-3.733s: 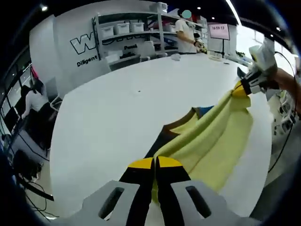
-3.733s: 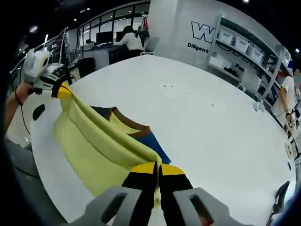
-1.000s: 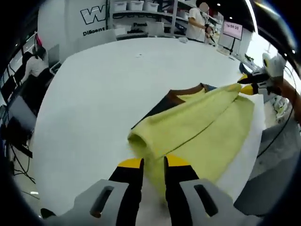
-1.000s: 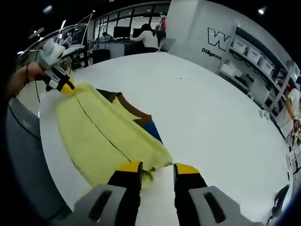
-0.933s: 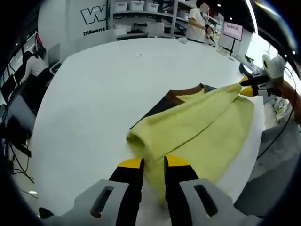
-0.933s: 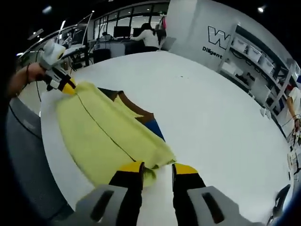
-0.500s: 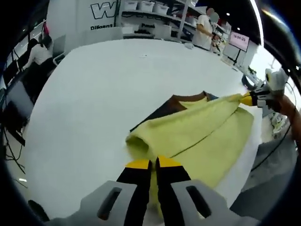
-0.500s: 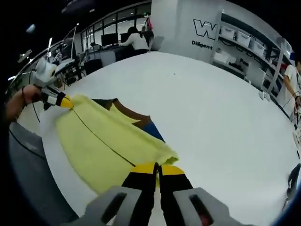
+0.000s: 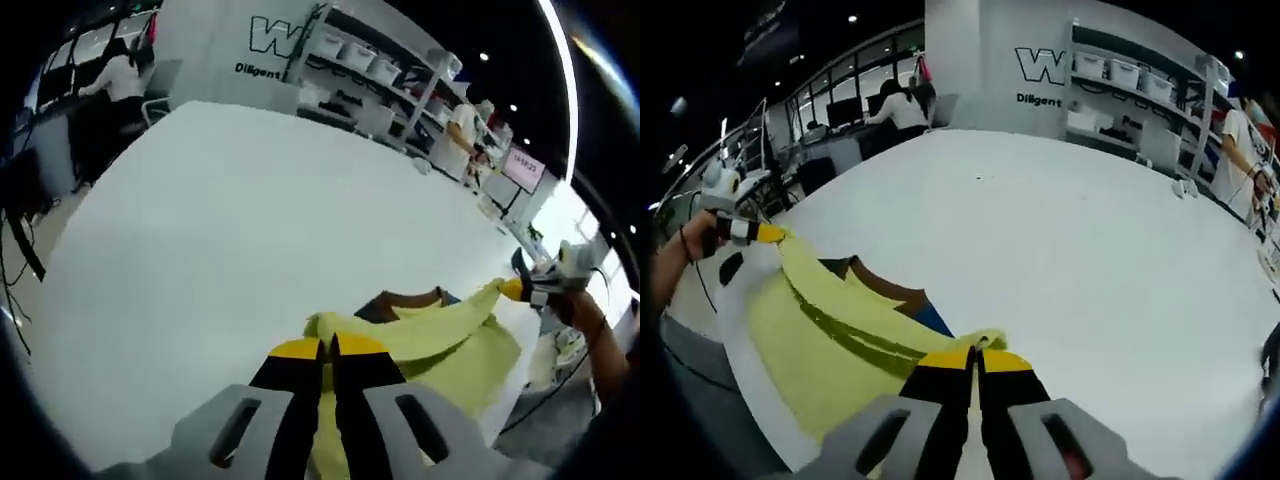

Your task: Fold the garment on the visible template until the final outline fits inside the template.

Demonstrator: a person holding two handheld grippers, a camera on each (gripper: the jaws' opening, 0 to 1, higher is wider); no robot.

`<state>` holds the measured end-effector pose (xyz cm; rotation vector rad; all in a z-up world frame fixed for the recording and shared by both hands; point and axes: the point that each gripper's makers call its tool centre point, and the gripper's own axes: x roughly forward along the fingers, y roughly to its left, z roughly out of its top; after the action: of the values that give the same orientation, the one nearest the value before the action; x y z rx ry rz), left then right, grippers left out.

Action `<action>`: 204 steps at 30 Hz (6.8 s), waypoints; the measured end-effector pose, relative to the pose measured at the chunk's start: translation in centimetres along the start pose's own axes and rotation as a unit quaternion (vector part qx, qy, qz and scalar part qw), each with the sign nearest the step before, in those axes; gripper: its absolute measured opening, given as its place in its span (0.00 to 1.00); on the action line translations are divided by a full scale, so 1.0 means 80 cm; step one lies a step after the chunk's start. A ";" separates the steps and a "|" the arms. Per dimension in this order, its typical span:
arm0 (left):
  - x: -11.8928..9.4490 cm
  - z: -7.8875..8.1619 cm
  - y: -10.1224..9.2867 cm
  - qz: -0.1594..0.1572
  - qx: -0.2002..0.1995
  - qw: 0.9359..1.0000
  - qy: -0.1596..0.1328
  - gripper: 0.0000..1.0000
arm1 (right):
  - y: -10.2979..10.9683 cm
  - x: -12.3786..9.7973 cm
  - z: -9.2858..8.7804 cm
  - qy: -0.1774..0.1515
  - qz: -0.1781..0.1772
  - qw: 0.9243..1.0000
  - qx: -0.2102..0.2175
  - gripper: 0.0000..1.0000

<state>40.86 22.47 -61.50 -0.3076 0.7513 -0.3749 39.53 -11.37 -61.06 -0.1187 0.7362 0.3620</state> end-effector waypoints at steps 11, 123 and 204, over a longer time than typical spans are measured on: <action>0.033 -0.001 0.018 0.013 -0.044 0.999 0.009 0.00 | -0.016 0.036 0.008 0.002 -0.008 1.000 0.026 0.00; 0.030 -0.031 0.017 0.002 0.233 0.972 0.012 0.22 | -0.006 0.010 -0.026 -0.017 -0.001 0.999 -0.047 0.33; -0.036 -0.141 -0.030 -0.045 0.234 0.969 0.066 0.00 | 0.143 -0.090 -0.128 -0.002 0.531 0.842 -0.092 0.08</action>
<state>30.41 20.08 -66.57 0.1300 0.7566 -0.6485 23.92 -5.08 -63.54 0.1298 0.7058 1.5031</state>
